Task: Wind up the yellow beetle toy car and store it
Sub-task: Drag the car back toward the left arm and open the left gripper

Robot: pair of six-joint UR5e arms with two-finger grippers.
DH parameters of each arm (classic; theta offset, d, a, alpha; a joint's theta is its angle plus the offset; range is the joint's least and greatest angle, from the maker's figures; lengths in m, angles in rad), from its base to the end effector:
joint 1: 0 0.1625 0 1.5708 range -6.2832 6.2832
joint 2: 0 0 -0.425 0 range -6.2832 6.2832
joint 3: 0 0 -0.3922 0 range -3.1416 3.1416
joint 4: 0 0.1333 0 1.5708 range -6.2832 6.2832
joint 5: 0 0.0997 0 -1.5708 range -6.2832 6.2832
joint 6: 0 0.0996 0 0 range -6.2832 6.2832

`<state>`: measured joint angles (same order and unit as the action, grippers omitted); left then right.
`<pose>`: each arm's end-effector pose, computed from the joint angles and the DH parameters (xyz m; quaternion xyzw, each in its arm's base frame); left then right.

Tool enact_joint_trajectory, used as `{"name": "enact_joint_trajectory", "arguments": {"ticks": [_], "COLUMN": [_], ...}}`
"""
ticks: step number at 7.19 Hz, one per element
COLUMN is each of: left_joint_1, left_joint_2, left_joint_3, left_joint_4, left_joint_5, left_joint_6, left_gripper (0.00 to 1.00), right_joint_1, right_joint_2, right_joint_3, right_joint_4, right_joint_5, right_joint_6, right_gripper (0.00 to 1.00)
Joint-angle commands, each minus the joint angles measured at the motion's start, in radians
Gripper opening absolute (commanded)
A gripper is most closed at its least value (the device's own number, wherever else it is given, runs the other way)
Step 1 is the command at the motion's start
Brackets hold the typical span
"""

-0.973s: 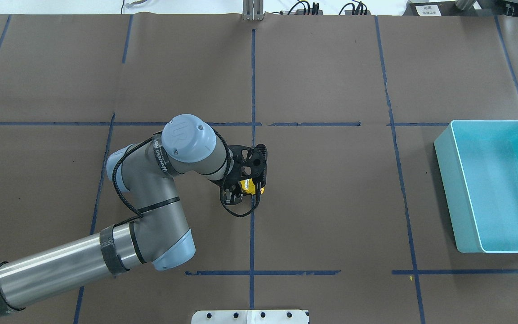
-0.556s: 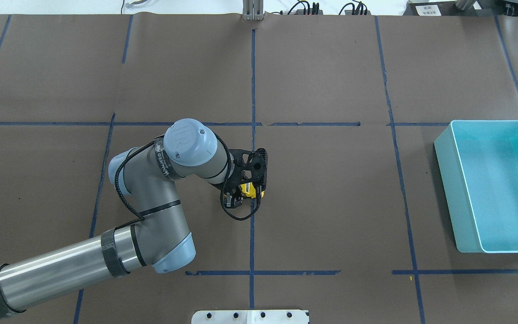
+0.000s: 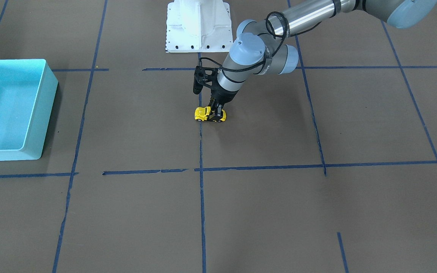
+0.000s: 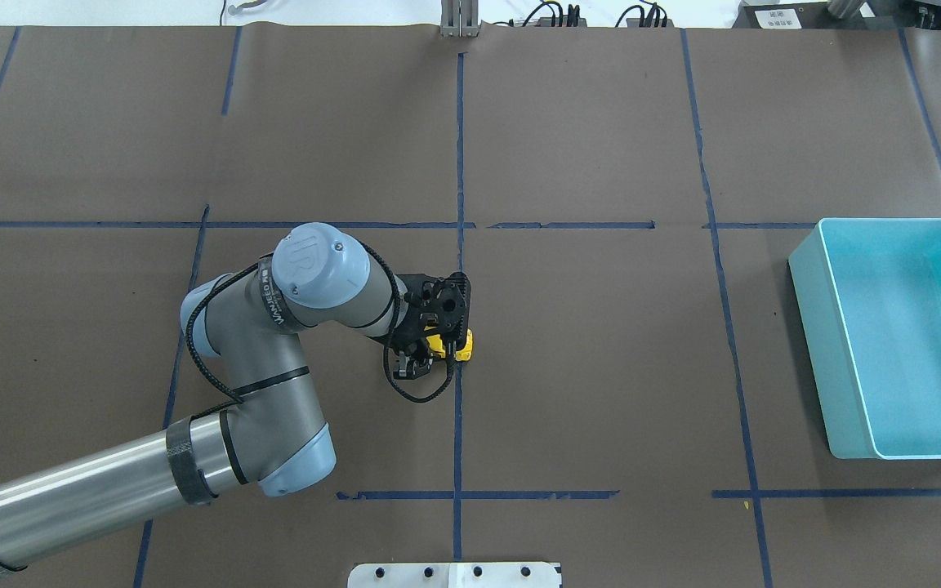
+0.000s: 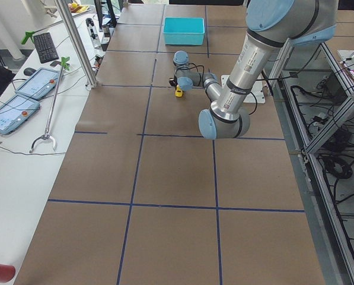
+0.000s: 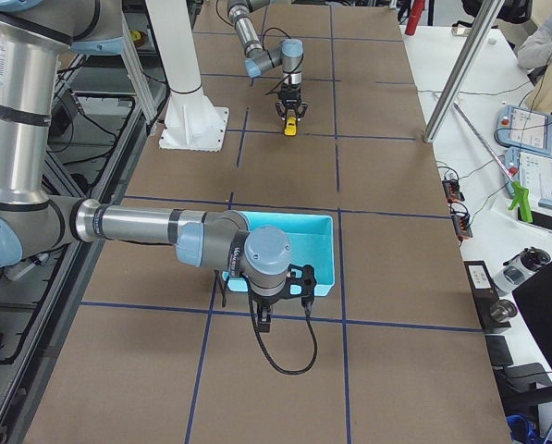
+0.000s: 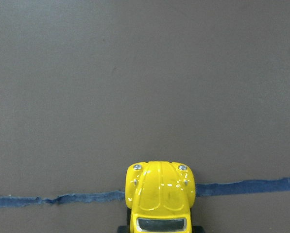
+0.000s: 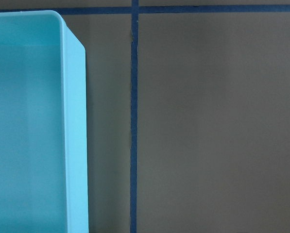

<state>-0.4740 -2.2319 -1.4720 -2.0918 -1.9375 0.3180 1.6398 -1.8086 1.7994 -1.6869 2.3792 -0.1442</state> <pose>0.5975 -0.4162 0.2443 0.4097 0.3370 0.6189 0.5793 0.0875 -0.3773 0.6599 -0.0155 -0.3964 -0.0099 0.9179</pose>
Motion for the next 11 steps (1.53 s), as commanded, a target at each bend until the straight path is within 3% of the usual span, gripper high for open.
{"name": "enact_joint_trajectory", "arguments": {"ticks": [1,4,5,6,7,11], "left_joint_1": [-0.027,-0.104,-0.113,-0.126,-0.164,-0.219], "left_joint_2": [0.043,0.116,0.158,0.193,0.219,0.262], "left_joint_3": [-0.011,-0.013,-0.013,-0.014,-0.018,-0.024], "left_joint_4": [-0.04,-0.108,-0.167,-0.216,-0.227,-0.274], "left_joint_5": [-0.008,-0.142,-0.161,-0.169,-0.236,-0.293], "left_joint_6": [0.003,0.003,0.003,0.003,0.001,0.0], "left_gripper": [0.0,0.0,0.09,0.66,0.99,1.0], "right_joint_1": [0.0,0.0,0.0,0.0,0.0,0.0], "right_joint_2": [0.0,0.0,0.0,0.0,0.0,0.0], "right_joint_3": [0.0,0.0,0.0,0.0,0.0,0.002], "right_joint_4": [0.001,0.001,0.001,0.001,0.001,0.001], "right_joint_5": [0.0,0.0,0.0,0.0,0.0,0.002], "right_joint_6": [0.0,0.0,0.0,0.0,0.0,0.0], "right_gripper": [1.0,1.0,1.0,1.0,1.0,1.0]}}
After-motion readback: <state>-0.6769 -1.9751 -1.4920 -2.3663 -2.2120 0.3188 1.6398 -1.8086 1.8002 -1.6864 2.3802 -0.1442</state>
